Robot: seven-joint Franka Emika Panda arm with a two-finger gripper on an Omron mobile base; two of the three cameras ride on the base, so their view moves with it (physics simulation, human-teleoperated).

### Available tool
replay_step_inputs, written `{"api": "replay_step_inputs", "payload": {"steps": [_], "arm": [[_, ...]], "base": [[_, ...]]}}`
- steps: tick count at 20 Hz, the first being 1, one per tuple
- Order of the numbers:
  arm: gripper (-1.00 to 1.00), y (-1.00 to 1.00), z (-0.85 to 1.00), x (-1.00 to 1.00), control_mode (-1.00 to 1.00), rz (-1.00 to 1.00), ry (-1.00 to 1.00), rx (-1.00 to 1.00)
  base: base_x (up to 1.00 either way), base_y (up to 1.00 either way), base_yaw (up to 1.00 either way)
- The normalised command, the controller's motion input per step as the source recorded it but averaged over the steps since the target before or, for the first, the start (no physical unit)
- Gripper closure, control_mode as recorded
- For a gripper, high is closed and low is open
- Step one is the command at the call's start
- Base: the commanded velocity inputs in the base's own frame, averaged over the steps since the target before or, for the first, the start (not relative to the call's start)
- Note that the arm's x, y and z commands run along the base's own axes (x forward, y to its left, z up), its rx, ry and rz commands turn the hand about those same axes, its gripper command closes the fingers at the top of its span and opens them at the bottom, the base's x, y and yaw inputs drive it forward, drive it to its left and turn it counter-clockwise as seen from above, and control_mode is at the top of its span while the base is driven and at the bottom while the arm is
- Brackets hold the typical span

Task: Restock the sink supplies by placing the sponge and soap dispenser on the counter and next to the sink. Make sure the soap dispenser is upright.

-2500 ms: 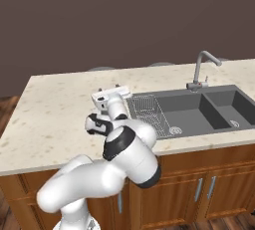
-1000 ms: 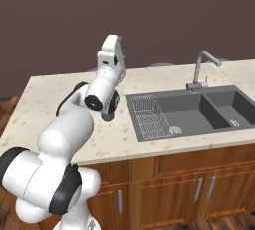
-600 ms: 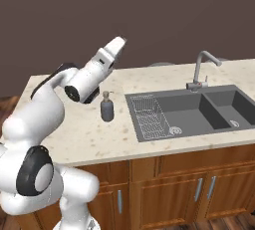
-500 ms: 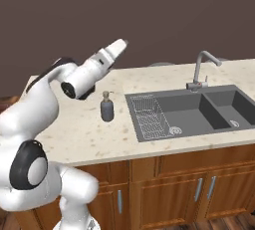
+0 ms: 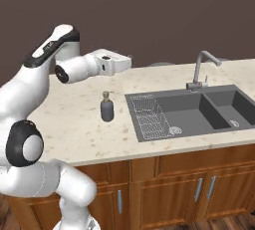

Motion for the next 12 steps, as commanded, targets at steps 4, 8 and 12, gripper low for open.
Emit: {"api": "replay_step_inputs", "payload": {"steps": [4,8,12], "arm": [[-1.00,0.00,0.00,-0.22,-1.00,0.00,-0.22,0.78],[-1.00,0.00,0.33,-0.30,-1.00,0.00,-0.06,0.67],[-1.00,0.00,0.20,-0.27,-1.00,0.00,0.00,0.58]], "base": [[0.00,0.00,0.00],[0.00,0.00,0.00],[0.00,0.00,0.00]]}}
